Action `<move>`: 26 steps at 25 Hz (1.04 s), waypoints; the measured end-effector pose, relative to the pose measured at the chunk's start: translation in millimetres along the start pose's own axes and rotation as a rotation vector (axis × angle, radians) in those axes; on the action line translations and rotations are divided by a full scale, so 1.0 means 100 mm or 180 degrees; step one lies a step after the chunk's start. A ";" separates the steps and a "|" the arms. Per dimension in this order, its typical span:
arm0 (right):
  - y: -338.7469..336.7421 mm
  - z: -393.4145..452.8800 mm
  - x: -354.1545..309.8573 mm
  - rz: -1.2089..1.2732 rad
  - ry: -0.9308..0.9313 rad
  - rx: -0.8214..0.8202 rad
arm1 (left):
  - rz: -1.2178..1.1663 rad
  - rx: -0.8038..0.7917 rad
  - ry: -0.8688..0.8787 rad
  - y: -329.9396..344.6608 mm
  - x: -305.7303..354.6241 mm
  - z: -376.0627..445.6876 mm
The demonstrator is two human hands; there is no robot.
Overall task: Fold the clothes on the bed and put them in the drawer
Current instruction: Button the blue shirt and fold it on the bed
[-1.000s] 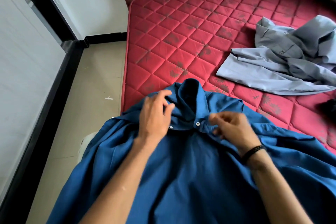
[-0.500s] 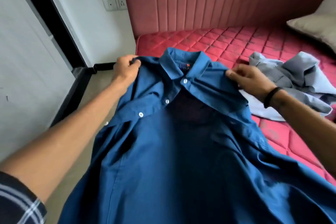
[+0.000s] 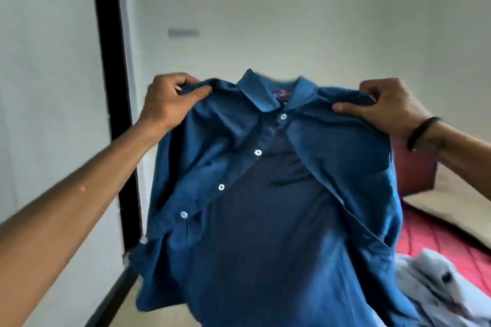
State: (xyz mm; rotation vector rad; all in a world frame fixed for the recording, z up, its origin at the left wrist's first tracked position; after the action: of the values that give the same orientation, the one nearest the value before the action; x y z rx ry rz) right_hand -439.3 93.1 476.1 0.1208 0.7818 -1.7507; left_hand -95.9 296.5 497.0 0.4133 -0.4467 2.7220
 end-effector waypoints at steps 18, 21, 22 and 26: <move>-0.78 0.21 -0.72 -0.1540 -0.0586 -0.0739 | 0.0761 -0.0126 0.0057 0.30 0.17 -0.26; -0.85 0.08 -0.49 -0.0710 0.0282 -0.1488 | 0.0978 0.0149 0.0125 0.27 0.25 -0.25; -0.85 -0.01 -0.43 -0.0728 0.0468 -0.1765 | 0.0873 0.0233 -0.0016 0.27 0.28 -0.25; -1.00 -0.12 -0.48 -0.2160 0.0304 -0.0403 | 0.1057 0.0503 0.0124 0.18 0.61 -0.14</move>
State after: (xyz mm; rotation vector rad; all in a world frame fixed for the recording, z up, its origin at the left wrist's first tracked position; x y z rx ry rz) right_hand -515.6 151.6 532.7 -0.1689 1.0836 -2.3334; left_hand -160.9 303.1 500.4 0.3525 -0.3136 3.0952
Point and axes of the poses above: each hand's wrist, its own z-axis towards the middle knuckle, its own y-axis out of the palm, x = y × z, the point moved 1 cm from there along z, towards the middle knuckle, and after that the axes turned 6 degrees about y, right-handed, at the moved point
